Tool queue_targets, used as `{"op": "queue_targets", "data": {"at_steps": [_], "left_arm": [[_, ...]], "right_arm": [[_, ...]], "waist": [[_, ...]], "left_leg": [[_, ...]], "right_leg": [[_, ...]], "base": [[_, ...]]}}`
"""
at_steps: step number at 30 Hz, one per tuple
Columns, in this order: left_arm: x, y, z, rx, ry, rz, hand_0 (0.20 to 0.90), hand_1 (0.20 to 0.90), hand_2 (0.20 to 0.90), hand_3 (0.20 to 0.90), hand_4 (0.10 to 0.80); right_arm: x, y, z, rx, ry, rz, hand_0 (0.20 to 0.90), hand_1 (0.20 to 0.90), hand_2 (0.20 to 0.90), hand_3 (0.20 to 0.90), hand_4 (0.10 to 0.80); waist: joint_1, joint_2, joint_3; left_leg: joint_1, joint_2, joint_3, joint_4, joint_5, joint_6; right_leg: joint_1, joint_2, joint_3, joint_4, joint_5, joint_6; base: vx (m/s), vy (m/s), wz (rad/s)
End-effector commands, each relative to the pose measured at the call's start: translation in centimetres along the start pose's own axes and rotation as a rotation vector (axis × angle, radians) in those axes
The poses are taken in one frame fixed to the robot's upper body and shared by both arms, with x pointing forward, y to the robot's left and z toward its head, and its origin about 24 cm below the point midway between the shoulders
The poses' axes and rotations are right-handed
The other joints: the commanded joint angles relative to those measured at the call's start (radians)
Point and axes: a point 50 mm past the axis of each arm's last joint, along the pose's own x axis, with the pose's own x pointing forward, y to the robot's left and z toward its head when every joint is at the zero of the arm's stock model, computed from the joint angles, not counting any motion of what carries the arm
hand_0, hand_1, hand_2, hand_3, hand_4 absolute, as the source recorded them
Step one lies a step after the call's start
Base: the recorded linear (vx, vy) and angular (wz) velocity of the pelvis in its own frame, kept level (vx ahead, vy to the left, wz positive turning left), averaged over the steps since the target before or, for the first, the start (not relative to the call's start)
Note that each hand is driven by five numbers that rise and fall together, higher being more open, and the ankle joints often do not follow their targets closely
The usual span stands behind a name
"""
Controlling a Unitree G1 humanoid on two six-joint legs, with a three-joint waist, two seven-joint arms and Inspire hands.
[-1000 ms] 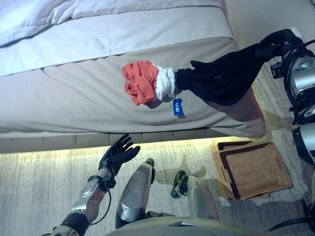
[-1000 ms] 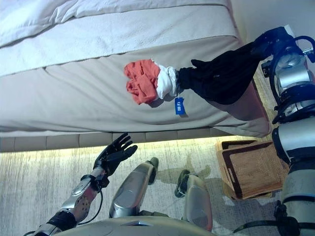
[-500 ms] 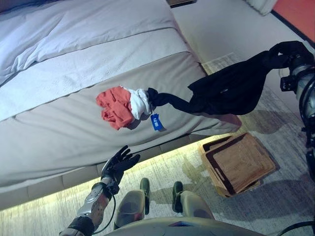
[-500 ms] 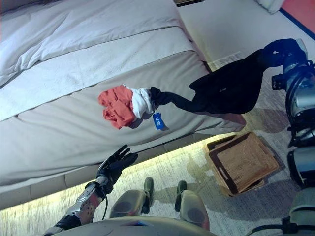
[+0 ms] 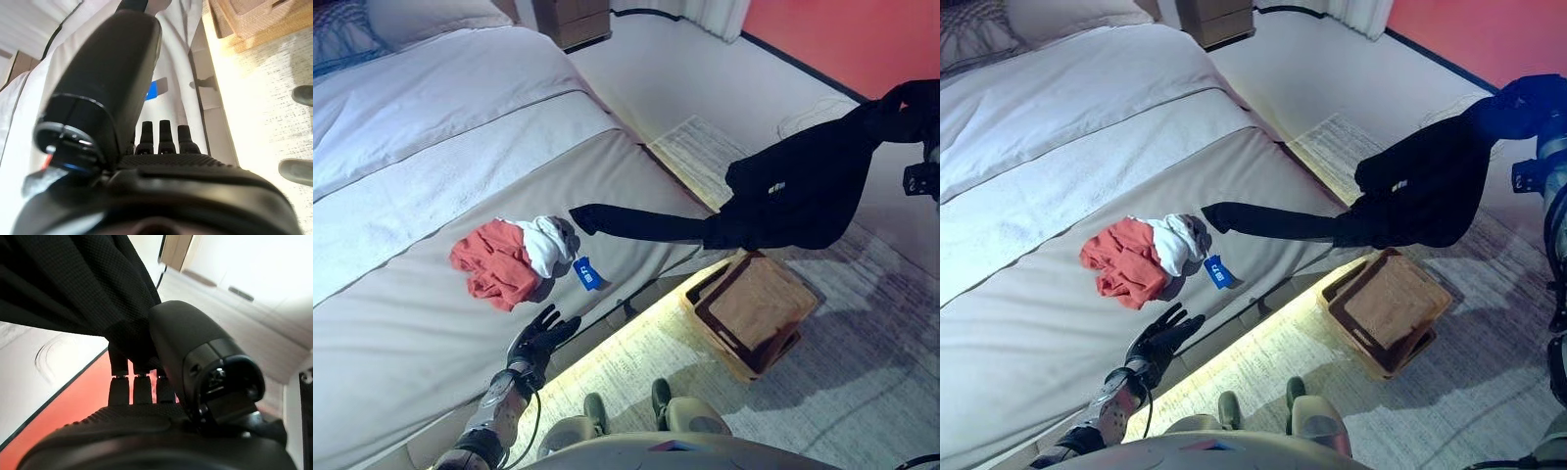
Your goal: Pick up the clothes from the bed and place them into the basket
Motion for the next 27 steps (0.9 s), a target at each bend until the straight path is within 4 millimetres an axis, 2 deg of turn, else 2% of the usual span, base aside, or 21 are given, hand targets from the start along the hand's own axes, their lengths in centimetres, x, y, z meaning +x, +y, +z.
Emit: {"op": "queue_targets", "data": {"at_steps": [1, 8, 14, 23, 27], "left_arm": [[0.2, 0.3, 0.6, 0.055, -0.034, -0.009, 0.9, 0.9, 0.9, 0.9, 0.8], [0.3, 1.0, 0.5, 0.043, -0.028, 0.025, 0.9, 0.9, 0.9, 0.9, 0.8], [0.3, 1.6, 0.6, 0.046, -0.022, 0.052, 0.9, 0.9, 0.9, 0.9, 0.8], [0.7, 1.4, 1.2, 0.042, -0.038, 0.058, 0.9, 0.9, 0.9, 0.9, 0.8], [1.1, 0.6, 1.8, 0.033, -0.059, 0.052, 0.9, 0.9, 0.9, 0.9, 0.8]], "right_arm": [[-0.8, -4.7, 5.7, 0.043, -0.283, -0.165, 0.3, 0.3, 0.3, 0.2, 0.1], [-1.4, -5.4, 4.9, 0.059, -0.285, -0.196, 0.3, 0.3, 0.3, 0.2, 0.1], [-1.5, -4.5, 4.2, 0.039, -0.259, -0.143, 0.3, 0.3, 0.3, 0.2, 0.1], [-1.5, 0.1, -0.4, -0.001, -0.082, 0.044, 0.3, 0.3, 0.3, 0.2, 0.1], [-1.8, 2.6, -3.4, 0.018, 0.015, 0.087, 0.3, 0.3, 0.3, 0.2, 0.1]], "waist": [[-0.002, -0.039, -0.117], [-0.027, -0.042, -0.12], [-0.037, -0.046, -0.119], [-0.047, -0.043, -0.105], [-0.049, -0.035, -0.088]], "left_leg": [[-0.034, -0.021, -0.034, 0.047, -0.05, 0.005], [-0.026, -0.016, -0.025, 0.041, -0.051, 0.004], [-0.024, -0.018, -0.025, 0.041, -0.051, 0.005], [-0.024, -0.017, -0.025, 0.046, -0.05, 0.007], [-0.033, -0.018, -0.022, 0.057, -0.054, 0.009]], "right_leg": [[0.028, 0.024, -0.046, -0.003, 0.011, -0.019], [0.03, 0.037, -0.028, -0.008, 0.011, -0.021], [0.027, 0.04, -0.022, -0.005, 0.01, -0.019], [0.021, 0.044, -0.016, 0.003, 0.012, -0.02], [0.01, 0.043, -0.015, 0.012, 0.011, -0.021]], "base": [[-0.009, -0.015, -0.17], [-0.013, -0.013, -0.09], [-0.012, -0.006, -0.04], [-0.011, -0.005, -0.02], [-0.025, -0.001, 0.0]]}}
